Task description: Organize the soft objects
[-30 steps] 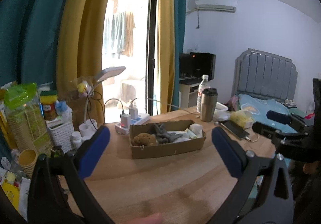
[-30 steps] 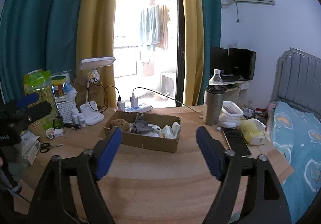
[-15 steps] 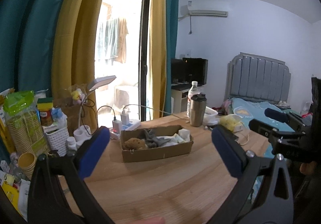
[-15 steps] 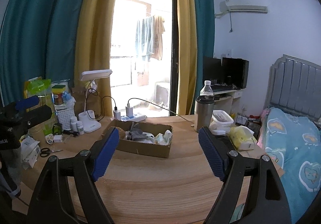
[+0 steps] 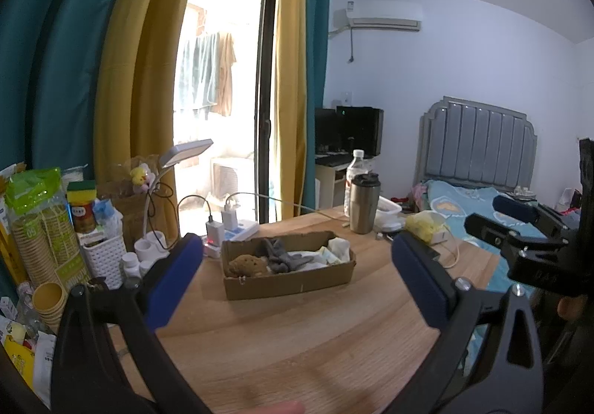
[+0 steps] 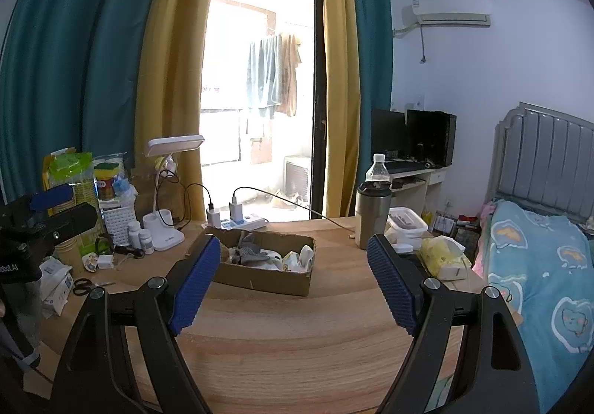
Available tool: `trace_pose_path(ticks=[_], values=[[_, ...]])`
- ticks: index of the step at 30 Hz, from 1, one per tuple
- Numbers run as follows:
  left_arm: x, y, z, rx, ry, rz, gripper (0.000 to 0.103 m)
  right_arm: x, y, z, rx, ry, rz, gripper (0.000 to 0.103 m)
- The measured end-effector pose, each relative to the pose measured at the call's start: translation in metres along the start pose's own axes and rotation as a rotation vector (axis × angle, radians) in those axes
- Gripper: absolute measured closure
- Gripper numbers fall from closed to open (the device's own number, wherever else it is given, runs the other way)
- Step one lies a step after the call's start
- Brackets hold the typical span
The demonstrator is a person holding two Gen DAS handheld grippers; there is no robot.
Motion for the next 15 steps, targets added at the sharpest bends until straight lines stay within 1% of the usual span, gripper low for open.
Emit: trace_pose_path(ticks=[15], values=[[-0.0035,0.0006,0.0020,-0.005,-0.018,0.003,0.001,-0.0008,0.0007,0.0009,0.008,-0.007,-0.008,0.019]])
Point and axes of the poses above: each gripper's, at about its wrist camera, not at the fingertips, and z roughly the way its jaws point, y to its right, x to its top, the point moved 4 cm from there along z, roughly the way its jaws point, and after that the axes turned 14 degrees about -z, right-handed, at the moved point
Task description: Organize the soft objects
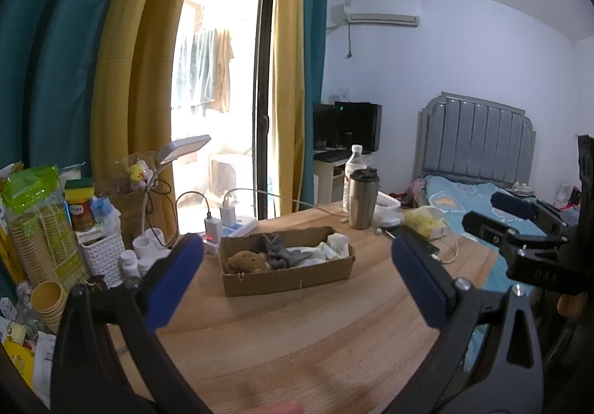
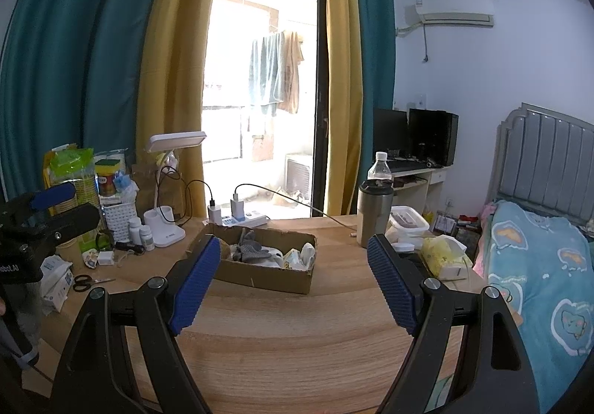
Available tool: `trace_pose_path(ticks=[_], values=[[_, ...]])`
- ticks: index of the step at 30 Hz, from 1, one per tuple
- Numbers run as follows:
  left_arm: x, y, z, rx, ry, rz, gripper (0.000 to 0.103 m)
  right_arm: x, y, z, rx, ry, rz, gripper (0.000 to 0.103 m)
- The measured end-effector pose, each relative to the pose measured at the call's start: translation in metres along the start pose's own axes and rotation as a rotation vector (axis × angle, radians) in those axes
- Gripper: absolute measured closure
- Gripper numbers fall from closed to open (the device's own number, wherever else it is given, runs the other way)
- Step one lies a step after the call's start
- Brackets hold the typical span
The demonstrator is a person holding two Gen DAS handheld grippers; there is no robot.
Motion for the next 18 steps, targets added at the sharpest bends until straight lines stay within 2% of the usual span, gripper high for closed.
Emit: trace_pose_path(ticks=[18], values=[[-0.0007,-0.0011,0.0003,-0.001,-0.003,0.000,0.001,-0.0025,-0.0015,-0.0005,0.005,-0.003,-0.007,0.019]])
Point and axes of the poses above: each gripper's, at about its wrist camera, not at the fingertips, and z roughly the way its jaws point, y to its right, x to its top, the point moved 4 cm from there along z, roughly the way its jaws point, and after that the axes turned 14 degrees about -z, right-handed, at the moved point
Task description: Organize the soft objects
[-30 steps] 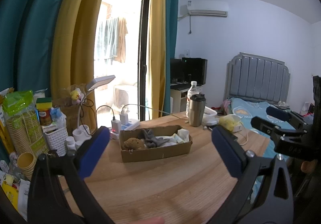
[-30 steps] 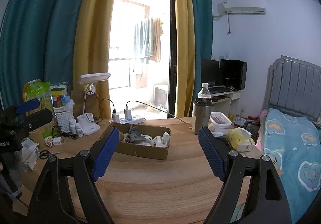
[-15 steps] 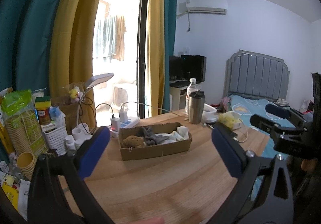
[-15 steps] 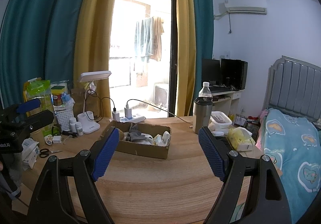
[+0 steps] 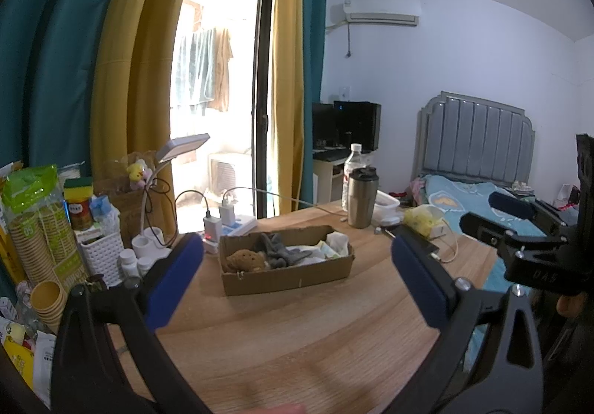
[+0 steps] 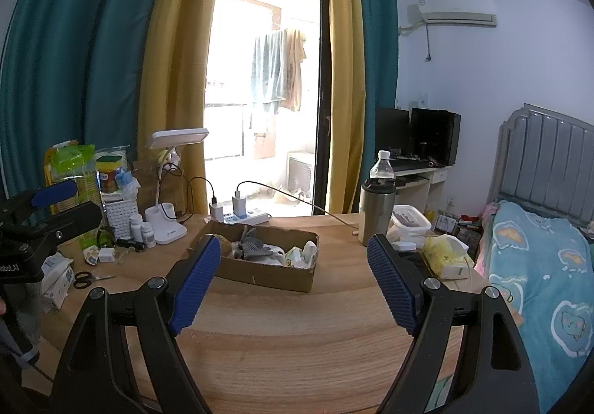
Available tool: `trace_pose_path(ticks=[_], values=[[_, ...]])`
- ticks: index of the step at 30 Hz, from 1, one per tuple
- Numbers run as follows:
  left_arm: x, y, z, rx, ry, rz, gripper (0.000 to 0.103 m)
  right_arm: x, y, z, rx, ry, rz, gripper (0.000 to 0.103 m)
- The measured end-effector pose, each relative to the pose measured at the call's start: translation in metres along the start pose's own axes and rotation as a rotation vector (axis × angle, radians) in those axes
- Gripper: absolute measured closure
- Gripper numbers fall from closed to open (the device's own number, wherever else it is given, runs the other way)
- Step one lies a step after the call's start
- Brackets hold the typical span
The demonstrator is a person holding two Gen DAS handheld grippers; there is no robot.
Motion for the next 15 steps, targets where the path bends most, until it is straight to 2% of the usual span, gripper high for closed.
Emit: trace_pose_path(ticks=[15], values=[[-0.0004,0.0000,-0.0003,-0.001,0.000,0.001,0.001,0.0000,-0.0009,-0.0003,0.001,0.000,0.001,0.019]])
Point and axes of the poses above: each gripper's, at about its wrist camera, not at the fingertips, and z roughly the way its jaws point, y to its right, x to its top, the point moved 4 cm from there along z, roughly the way its jaws point, and after that the axes turned 14 degrees about -z, right-handed, at the moved point
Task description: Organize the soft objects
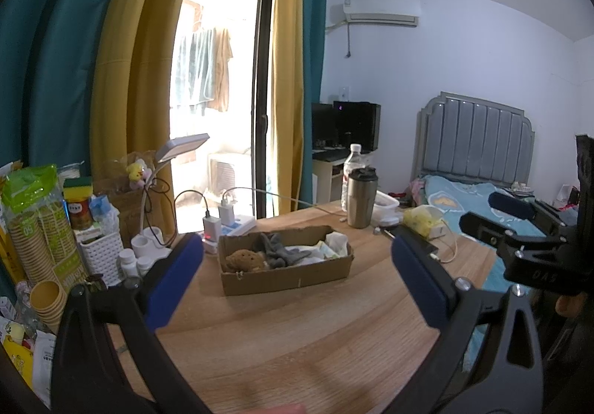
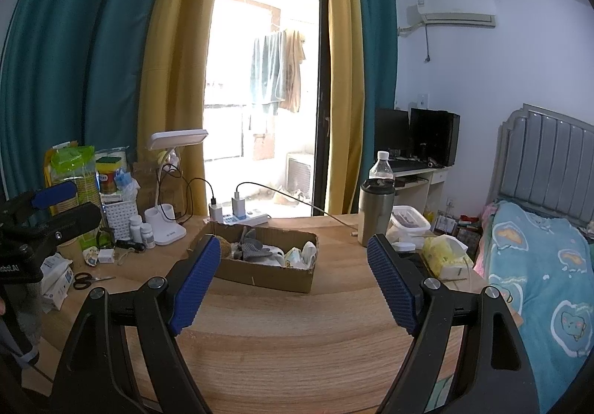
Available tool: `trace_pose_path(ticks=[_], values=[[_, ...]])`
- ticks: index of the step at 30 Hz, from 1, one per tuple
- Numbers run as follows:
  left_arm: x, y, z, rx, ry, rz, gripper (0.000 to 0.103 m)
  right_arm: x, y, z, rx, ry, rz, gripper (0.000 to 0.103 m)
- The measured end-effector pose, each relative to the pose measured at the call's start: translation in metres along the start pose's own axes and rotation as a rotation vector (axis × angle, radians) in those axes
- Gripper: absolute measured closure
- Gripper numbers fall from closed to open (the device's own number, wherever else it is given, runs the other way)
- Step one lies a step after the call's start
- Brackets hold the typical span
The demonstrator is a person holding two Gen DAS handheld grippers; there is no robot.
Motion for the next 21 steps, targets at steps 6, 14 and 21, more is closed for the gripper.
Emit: trace_pose_path(ticks=[6,14,21], values=[[0.0000,0.0006,-0.0001,-0.001,-0.001,0.000,0.001,0.0008,0.0001,0.0008,0.000,-0.001,0.000,0.019],[-0.0001,0.0017,-0.0008,-0.002,-0.002,0.001,0.001,0.0006,0.0003,0.0005,0.001,-0.001,0.000,0.019],[-0.0013,0.0044,-0.0011,-0.001,-0.005,-0.001,0.001,-0.0041,0.0015,0.0018,0.006,-0.010,0.002,0.019]])
Point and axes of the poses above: each gripper's, at about its wrist camera, not at the fingertips, and z roughly the way its jaws point, y to its right, x to its top, the point moved 4 cm from there along z, roughly the way its jaws point, and after that the axes turned 14 degrees about -z, right-handed, at the moved point
